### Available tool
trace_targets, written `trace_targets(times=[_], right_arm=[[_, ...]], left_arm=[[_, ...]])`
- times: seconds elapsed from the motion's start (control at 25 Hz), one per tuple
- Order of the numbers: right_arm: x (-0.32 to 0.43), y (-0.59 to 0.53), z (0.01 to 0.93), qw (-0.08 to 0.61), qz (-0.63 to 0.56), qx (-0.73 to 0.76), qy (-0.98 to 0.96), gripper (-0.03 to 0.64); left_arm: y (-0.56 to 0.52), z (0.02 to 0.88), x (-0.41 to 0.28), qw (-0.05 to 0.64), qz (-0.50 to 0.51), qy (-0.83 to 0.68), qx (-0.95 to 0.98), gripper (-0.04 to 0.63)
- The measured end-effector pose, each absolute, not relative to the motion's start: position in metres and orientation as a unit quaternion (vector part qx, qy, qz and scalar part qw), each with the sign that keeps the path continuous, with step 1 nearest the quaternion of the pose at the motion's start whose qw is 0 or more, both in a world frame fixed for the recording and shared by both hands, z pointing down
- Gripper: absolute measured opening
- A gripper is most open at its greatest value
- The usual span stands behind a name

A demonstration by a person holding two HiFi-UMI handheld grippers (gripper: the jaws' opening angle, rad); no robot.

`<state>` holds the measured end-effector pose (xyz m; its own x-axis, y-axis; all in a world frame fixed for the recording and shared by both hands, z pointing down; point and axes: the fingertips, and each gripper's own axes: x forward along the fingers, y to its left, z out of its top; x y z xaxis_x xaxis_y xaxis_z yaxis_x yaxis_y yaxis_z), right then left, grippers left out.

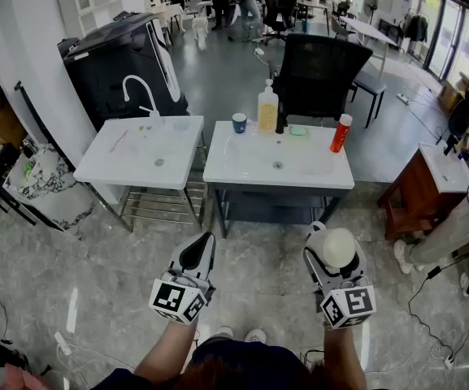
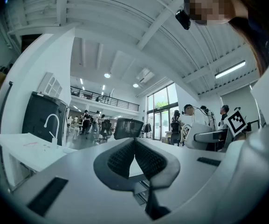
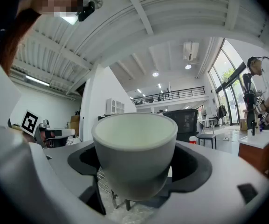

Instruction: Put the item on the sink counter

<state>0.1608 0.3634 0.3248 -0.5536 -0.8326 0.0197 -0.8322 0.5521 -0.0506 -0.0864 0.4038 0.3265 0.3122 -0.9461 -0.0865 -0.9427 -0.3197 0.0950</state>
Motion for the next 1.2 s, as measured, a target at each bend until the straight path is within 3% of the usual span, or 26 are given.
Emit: trace_targets(times=[0.4, 1.2], right_arm=[[0.180, 0.367, 0.324, 0.030, -0.052, -0.470, 0.881, 0.448], [0.169, 0.316, 0.333, -0.004, -0.043, -0.465, 0.884, 0.447]], left_arm=[[0.406, 0.330, -0.072, 0.012, -0.055, -0.582, 0.811, 0.021], [0.347, 0.344, -0.078, 0.024, -0.053, -0.594, 0.802, 0.021]])
